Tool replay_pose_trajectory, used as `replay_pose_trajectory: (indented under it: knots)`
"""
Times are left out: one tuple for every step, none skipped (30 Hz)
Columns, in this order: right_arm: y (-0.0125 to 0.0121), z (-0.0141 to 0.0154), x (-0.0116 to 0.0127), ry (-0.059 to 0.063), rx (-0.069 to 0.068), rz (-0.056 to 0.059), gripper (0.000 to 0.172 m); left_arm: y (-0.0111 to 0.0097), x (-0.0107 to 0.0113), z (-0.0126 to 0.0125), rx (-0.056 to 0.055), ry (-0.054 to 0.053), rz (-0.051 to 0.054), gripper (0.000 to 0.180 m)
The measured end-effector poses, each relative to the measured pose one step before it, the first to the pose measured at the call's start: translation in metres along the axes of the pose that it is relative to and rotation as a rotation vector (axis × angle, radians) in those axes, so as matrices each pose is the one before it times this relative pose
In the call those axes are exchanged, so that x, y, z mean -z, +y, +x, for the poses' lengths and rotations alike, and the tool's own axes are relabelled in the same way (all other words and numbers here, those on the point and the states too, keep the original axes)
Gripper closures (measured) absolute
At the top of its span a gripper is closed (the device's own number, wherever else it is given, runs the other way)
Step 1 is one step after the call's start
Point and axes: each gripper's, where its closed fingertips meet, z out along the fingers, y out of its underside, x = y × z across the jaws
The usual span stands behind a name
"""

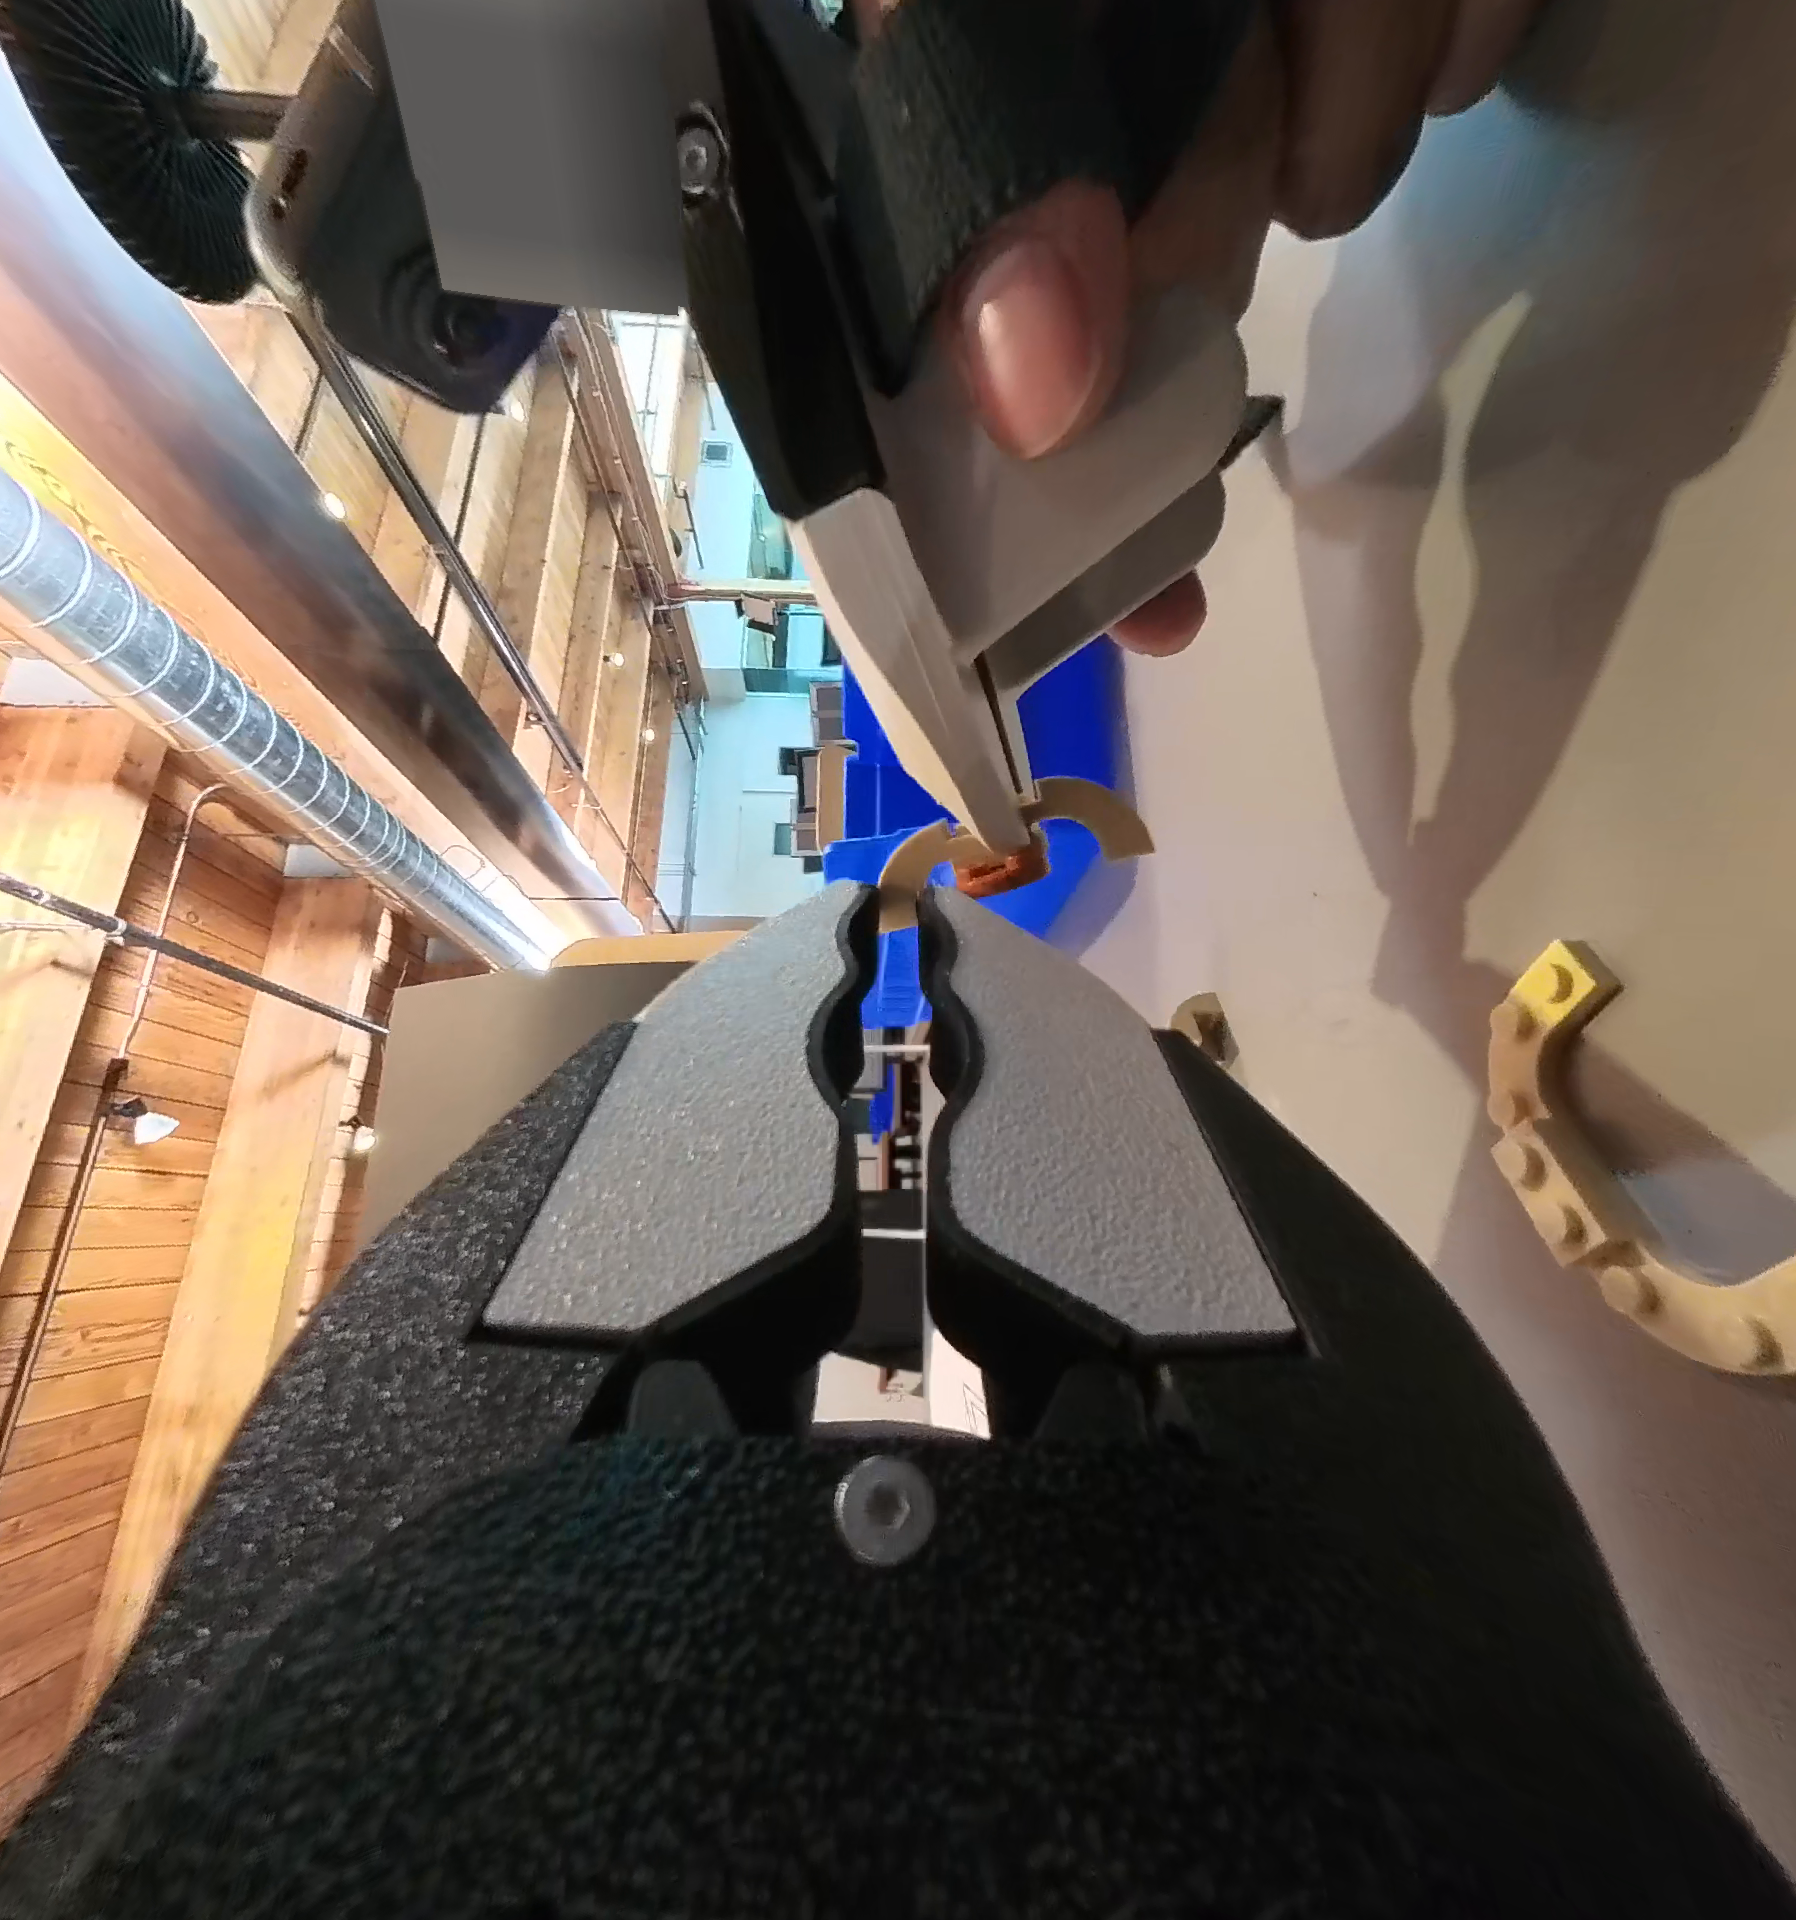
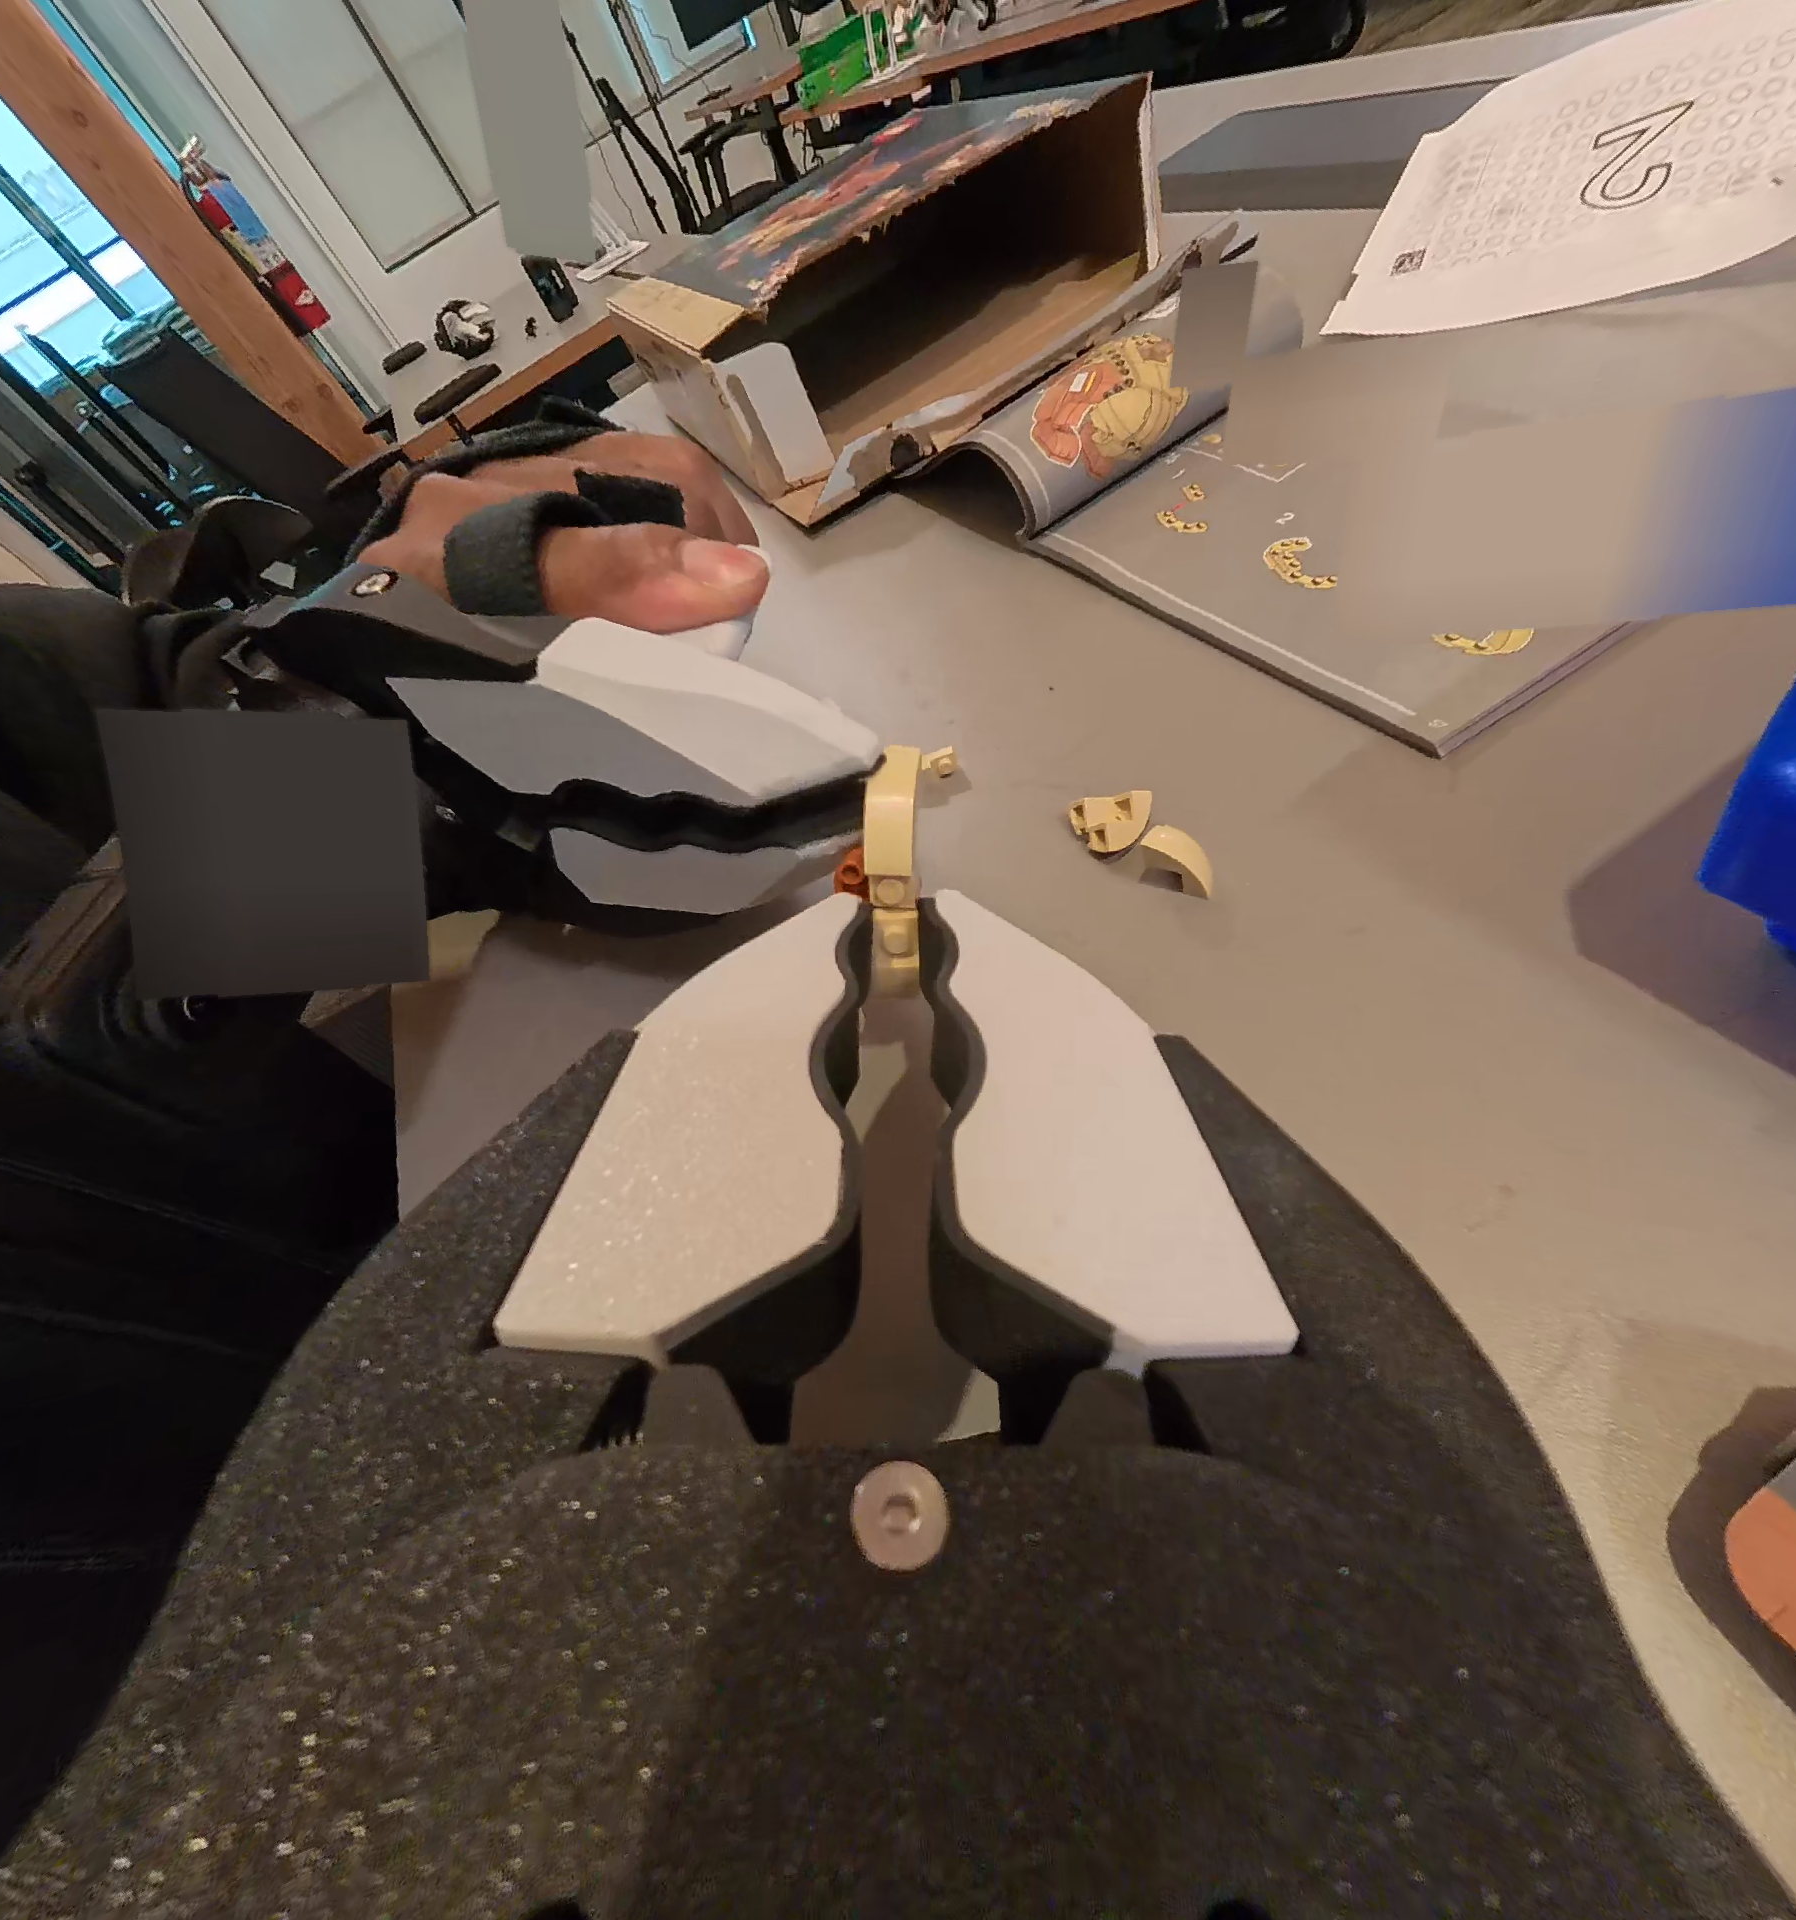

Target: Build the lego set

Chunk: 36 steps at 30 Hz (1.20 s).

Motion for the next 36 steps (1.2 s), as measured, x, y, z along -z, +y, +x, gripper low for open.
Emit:
replay_pose_trajectory:
  knots:
    - [-0.00091,-0.00048,0.00032,0.0011,0.0021,0.0073,0.164,-0.00005,0.00031,-0.00100,0.0010,-0.0084,-0.0002,0.174]
    - [-0.00068,-0.00030,0.00033,0.0022,0.0035,0.0063,0.164,0.00000,0.00006,-0.00095,0.0043,-0.0051,-0.0010,0.174]
    - [-0.00074,-0.00045,0.00030,0.0021,0.0046,0.0064,0.164,-0.00007,0.00020,-0.00092,0.0026,-0.0063,0.0001,0.174]
    - [-0.00079,-0.00052,0.00029,0.0016,0.0047,0.0058,0.164,-0.00029,0.00031,-0.00106,-0.0003,-0.0081,0.0008,0.174]
    - [-0.00034,-0.00046,0.00024,0.0017,0.0040,0.0031,0.164,-0.00035,0.00025,-0.00087,-0.0002,-0.0058,0.0019,0.174]
    - [-0.00006,-0.00036,0.00002,0.0021,0.0031,0.0015,0.164,-0.00034,0.00030,-0.00039,0.0001,-0.0031,0.0032,0.175]
    - [-0.00022,-0.00034,0.00009,0.0025,0.0034,0.0023,0.164,-0.00022,0.00023,-0.00035,0.0022,-0.0038,0.0033,0.175]
    - [-0.00039,-0.00043,0.00011,0.0017,0.0025,0.0037,0.164,-0.00030,0.00023,-0.00073,0.0044,-0.0048,0.0029,0.175]
    - [-0.00040,-0.00047,0.00011,0.0006,0.0011,0.0030,0.164,-0.00039,0.00040,-0.00085,0.0038,-0.0055,0.0032,0.175]
    - [-0.00006,-0.00045,0.00008,-0.0005,0.0025,0.0006,0.164,-0.00075,0.00034,-0.00062,0.0043,-0.0040,0.0050,0.175]
    - [-0.00007,-0.00037,0.00018,0.0000,0.0016,0.0007,0.164,-0.00056,0.00022,-0.00030,0.0022,-0.0027,0.0041,0.175]
    - [-0.00007,-0.00020,0.00007,0.0006,0.0010,0.0009,0.164,-0.00015,0.00014,-0.00034,-0.0015,-0.0026,0.0008,0.175]
    - [-0.00014,-0.00034,0.00029,-0.0003,0.0030,0.0018,0.164,-0.00025,0.00014,-0.00035,0.0008,-0.0030,0.0028,0.175]
    - [-0.00027,-0.00028,0.00026,0.0003,0.0047,0.0013,0.164,-0.00023,0.00010,-0.00033,0.0042,-0.0015,0.0040,0.175]
    - [-0.00013,-0.00033,0.00031,0.0018,0.0087,-0.0003,0.164,-0.00017,0.00011,-0.00044,0.0048,-0.0011,0.0041,0.175]
    - [0.00022,-0.00020,0.00033,0.0041,0.0130,-0.0032,0.164,-0.00027,0.00011,-0.00013,0.0020,-0.0004,0.0036,0.175]
    - [0.00000,0.00000,0.00029,0.0068,0.0158,-0.0036,0.164,-0.00036,0.00011,-0.00002,-0.0013,-0.0008,0.0030,0.175]
    - [-0.00001,0.00018,0.00005,0.0101,0.0127,-0.0024,0.164,0.00010,-0.00011,-0.00019,0.0024,-0.0011,0.0008,0.175]
    - [0.00034,0.00023,-0.00004,0.0093,0.0106,-0.0050,0.164,0.00041,-0.00021,0.00041,0.0054,0.0043,0.0001,0.175]
    - [0.00007,-0.00001,0.00004,0.0065,0.0102,-0.0018,0.164,0.00008,0.00009,0.00024,0.0022,0.0026,0.0040,0.175]
    - [-0.00031,-0.00007,0.00011,0.0064,0.0042,0.0020,0.165,0.00006,0.00014,-0.00042,-0.0004,-0.0031,0.0056,0.175]
    - [-0.00006,-0.00005,-0.00005,0.0061,0.0042,0.0010,0.165,0.00014,0.00008,-0.00010,0.0018,0.0012,0.0049,0.175]
    - [-0.00028,-0.00013,0.00009,0.0058,0.0071,0.0029,0.164,0.00015,0.00007,-0.00016,0.0034,0.0014,0.0054,0.175]
    - [-0.00095,-0.00008,0.00034,0.0045,0.0046,0.0079,0.164,0.00012,0.00015,-0.00081,-0.0009,-0.0049,0.0064,0.175]
    - [-0.00114,-0.00022,0.00038,0.0036,0.0020,0.0083,0.165,0.00015,0.00015,-0.00123,-0.0042,-0.0086,0.0071,0.174]
    - [-0.00102,-0.00015,0.00030,0.0042,0.0057,0.0056,0.165,0.00016,0.00016,-0.00092,-0.0012,-0.0063,0.0069,0.174]
    - [-0.00059,-0.00024,0.00013,0.0044,0.0088,0.0017,0.165,0.00033,0.00003,-0.00091,0.0015,-0.0046,0.0058,0.174]
    - [-0.00048,-0.00039,-0.00011,0.0034,0.0078,0.0008,0.165,0.00013,0.00038,-0.00068,-0.0023,-0.0029,0.0066,0.174]
    - [-0.00027,-0.00036,-0.00023,0.0022,0.0053,-0.0003,0.165,0.00012,0.00039,-0.00075,-0.0069,-0.0025,0.0067,0.174]
    - [0.00015,-0.00045,-0.00039,0.0013,0.0045,-0.0018,0.165,-0.00001,0.00039,-0.00040,-0.0054,-0.0009,0.0055,0.173]
    - [0.00042,-0.00045,-0.00035,-0.0003,0.0043,-0.0027,0.164,-0.00016,0.00045,-0.00001,-0.0054,0.0013,0.0056,0.174]
    - [0.00048,-0.00028,-0.00030,-0.0009,0.0021,-0.0028,0.164,-0.00021,0.00043,0.00000,-0.0086,0.0015,0.0061,0.173]
    - [0.00040,0.00039,-0.00015,0.0017,-0.0001,-0.0015,0.164,-0.00050,0.00034,-0.00020,-0.0144,-0.0009,0.0070,0.173]
    - [0.00034,0.00088,-0.00007,0.0043,-0.0006,0.0000,0.165,-0.00164,0.00077,-0.00075,-0.0184,-0.0042,0.0131,0.173]
    - [0.00004,0.00090,0.00026,0.0011,-0.0048,0.0026,0.165,-0.00272,0.00085,-0.00020,-0.0201,-0.0005,0.0169,0.173]
    - [-0.00078,0.00023,0.00039,-0.0043,-0.0086,0.0069,0.164,-0.00258,0.00075,0.00023,-0.0188,0.0021,0.0139,0.172]
